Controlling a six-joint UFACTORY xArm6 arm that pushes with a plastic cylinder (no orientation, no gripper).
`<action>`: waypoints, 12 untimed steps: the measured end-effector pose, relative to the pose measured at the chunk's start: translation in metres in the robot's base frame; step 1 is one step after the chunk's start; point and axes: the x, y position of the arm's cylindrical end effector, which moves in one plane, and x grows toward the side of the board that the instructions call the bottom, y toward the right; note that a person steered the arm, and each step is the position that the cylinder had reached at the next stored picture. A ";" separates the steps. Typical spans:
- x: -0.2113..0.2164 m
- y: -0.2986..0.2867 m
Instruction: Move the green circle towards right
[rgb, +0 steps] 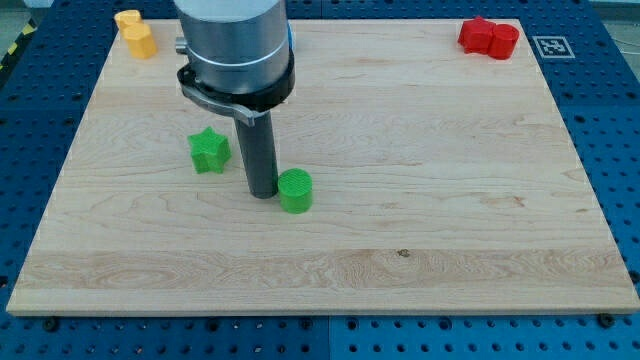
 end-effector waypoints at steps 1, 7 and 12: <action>0.020 0.014; -0.039 0.048; 0.008 0.061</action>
